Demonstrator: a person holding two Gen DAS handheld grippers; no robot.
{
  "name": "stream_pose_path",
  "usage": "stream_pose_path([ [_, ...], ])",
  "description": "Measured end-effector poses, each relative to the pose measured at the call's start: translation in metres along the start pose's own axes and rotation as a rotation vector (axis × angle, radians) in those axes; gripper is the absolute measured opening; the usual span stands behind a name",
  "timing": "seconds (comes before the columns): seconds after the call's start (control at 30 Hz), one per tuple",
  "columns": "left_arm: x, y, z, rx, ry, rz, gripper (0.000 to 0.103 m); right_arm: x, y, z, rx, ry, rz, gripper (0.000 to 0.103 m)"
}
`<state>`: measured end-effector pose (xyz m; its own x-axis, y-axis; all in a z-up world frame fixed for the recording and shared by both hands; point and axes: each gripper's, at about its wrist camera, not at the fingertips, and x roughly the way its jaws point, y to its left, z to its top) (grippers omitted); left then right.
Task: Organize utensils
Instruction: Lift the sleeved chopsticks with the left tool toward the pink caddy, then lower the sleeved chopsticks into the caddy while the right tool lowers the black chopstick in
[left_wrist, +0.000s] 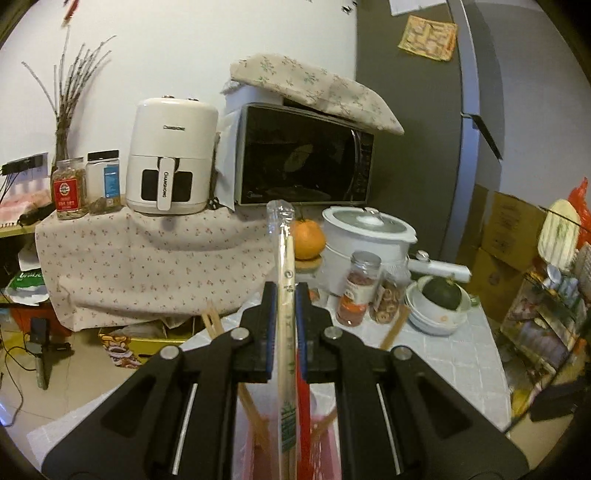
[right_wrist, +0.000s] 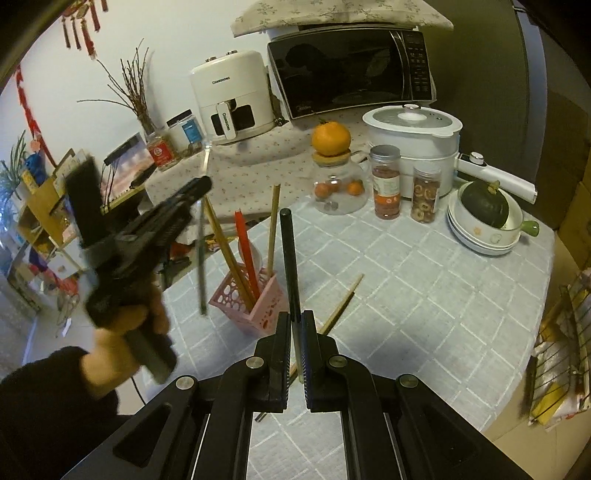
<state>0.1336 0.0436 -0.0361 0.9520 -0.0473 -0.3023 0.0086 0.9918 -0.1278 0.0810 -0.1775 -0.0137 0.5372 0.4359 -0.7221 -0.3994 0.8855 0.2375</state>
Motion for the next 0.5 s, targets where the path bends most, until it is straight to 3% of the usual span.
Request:
stream_pose_path([
  [0.2, 0.008, 0.008, -0.004, -0.036, -0.099, 0.079, 0.011, 0.005, 0.0, 0.002, 0.005, 0.005, 0.006, 0.005],
  [0.37, 0.013, 0.014, -0.018, -0.084, -0.109, 0.113, 0.011, 0.007, 0.002, 0.002, -0.003, 0.008, 0.009, 0.005],
  [0.5, 0.012, 0.009, -0.027, -0.063, -0.112, 0.112, 0.011, 0.011, 0.004, 0.003, -0.008, 0.016, 0.011, 0.005],
])
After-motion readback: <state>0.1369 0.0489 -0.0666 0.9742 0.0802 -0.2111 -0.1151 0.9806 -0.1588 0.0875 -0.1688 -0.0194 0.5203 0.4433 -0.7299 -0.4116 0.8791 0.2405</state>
